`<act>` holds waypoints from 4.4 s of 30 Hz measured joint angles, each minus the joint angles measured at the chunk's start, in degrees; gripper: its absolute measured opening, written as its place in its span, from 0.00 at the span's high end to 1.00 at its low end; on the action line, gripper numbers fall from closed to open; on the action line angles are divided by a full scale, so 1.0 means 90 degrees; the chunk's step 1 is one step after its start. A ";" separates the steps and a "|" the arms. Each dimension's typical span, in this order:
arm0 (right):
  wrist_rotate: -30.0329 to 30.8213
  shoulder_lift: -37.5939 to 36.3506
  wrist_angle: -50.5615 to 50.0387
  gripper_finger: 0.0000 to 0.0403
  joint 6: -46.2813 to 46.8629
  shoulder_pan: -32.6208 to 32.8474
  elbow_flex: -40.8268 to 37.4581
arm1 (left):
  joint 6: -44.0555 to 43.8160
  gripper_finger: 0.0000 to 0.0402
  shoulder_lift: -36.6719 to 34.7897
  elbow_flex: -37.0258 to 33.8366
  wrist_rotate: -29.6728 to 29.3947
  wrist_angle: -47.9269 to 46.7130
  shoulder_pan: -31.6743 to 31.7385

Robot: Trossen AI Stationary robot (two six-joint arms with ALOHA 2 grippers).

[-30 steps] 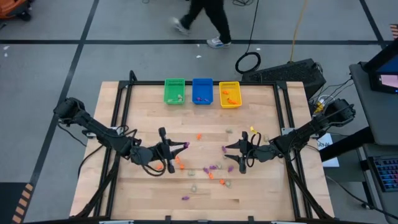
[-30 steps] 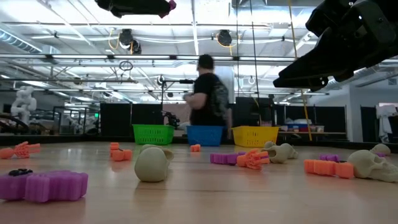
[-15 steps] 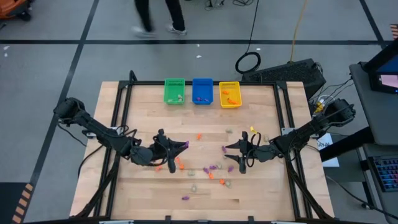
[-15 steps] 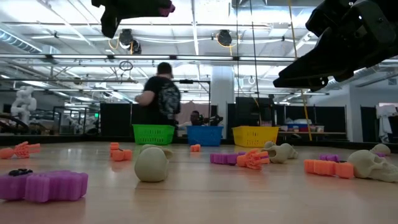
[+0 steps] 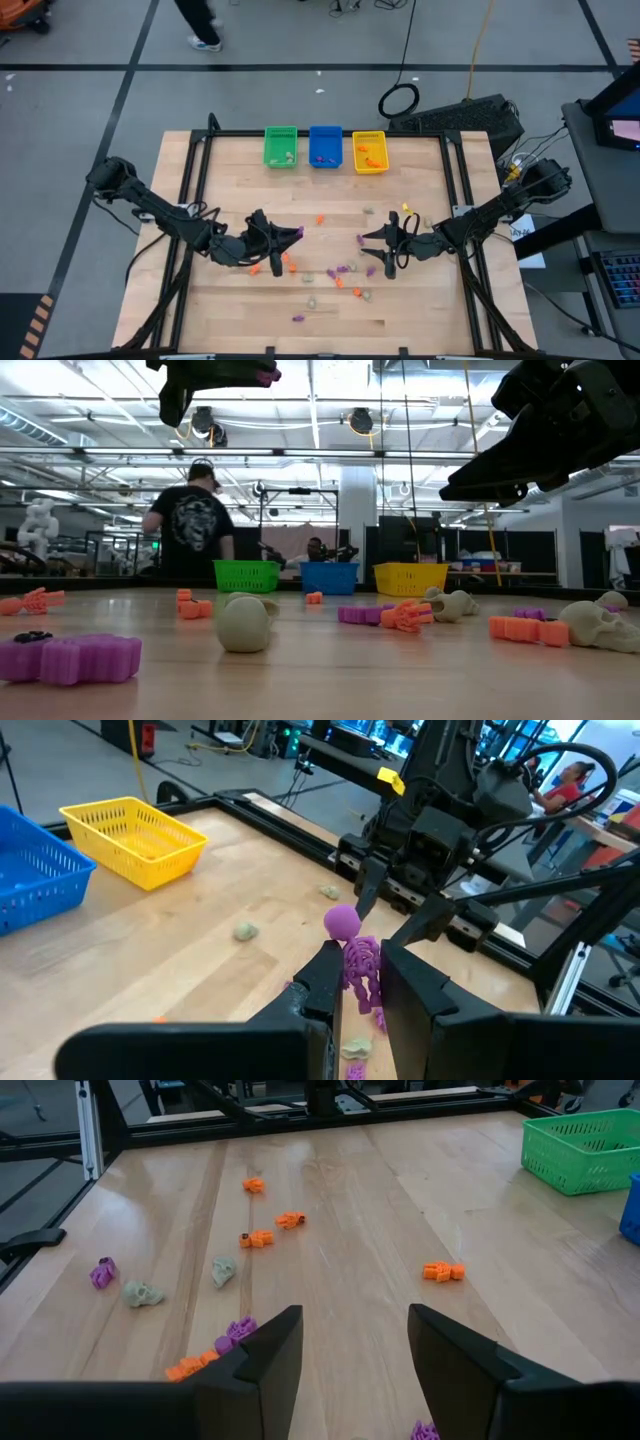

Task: Sort Halloween decoration
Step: Put the purple skeleton toy into the blue bin, then put the orange skeleton toy into the yellow bin

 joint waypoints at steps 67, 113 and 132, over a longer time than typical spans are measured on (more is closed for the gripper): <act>0.0170 0.0002 -0.0019 0.58 -0.0022 -0.0005 0.0000 | 0.2959 0.87 0.1917 0.0866 0.3512 0.0815 0.5555; 0.0165 0.0002 -0.0194 0.58 0.0070 -0.0005 0.0000 | 0.2308 0.55 0.3548 0.2633 0.4329 -0.1310 0.6448; 0.0138 0.0002 -0.0403 0.58 0.0406 -0.0005 0.0000 | 0.2520 0.40 0.1442 0.2606 0.3988 -0.3543 0.4987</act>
